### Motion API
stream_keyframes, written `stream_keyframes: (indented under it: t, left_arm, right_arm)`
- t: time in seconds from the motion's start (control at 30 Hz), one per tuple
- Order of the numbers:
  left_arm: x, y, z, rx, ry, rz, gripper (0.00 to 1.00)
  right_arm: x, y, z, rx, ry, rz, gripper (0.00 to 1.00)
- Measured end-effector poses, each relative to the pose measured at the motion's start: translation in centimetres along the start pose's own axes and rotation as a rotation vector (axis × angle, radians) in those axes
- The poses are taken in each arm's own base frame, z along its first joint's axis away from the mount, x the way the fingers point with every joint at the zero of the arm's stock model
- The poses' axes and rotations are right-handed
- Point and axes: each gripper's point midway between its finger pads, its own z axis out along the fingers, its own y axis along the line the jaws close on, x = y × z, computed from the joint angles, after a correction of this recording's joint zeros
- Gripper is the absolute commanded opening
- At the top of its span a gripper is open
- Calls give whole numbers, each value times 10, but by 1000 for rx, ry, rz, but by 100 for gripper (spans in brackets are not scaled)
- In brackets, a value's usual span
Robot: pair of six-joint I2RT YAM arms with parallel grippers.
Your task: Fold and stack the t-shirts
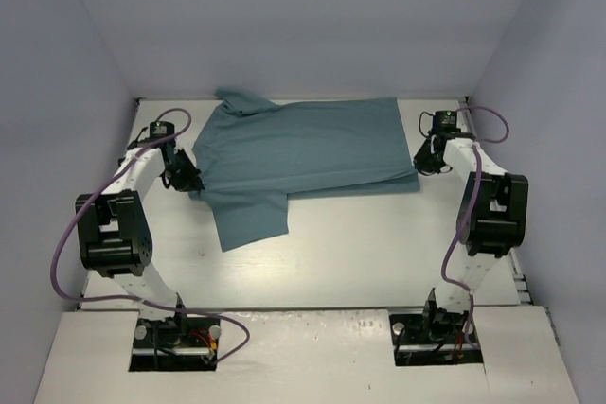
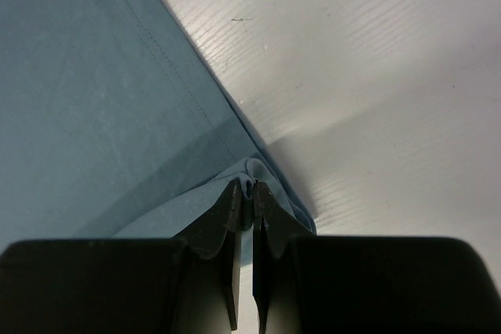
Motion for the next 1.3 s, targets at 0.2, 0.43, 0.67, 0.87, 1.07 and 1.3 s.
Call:
stream_keyframes:
  t: [0.2,0.43,0.67,0.87,1.07,1.3]
  left_arm:
    - [0,2,9,-9,14,-6,0]
    - [-3,3,17,-17,14,-12,0]
    - [-18,-5,15,-7,-22,-5,45]
    - [-49,-15,-12,15,-143,30,61]
    - [-53,-30,-76,96,-298,70,61]
    - [36,-40,-75,146,-182,216,61]
  right_arm:
    - [3,1,15,12,24,-10,0]
    - [7,4,29,26,41,-43,1]
    - [-1,11,35,20,29,-65,34]
    - [-27,22,24,2,-39,-100,39]
    - [-49,47,-26,-63,-153,-169,42]
    - [-12,96,-94,-252,-203,-305,43]
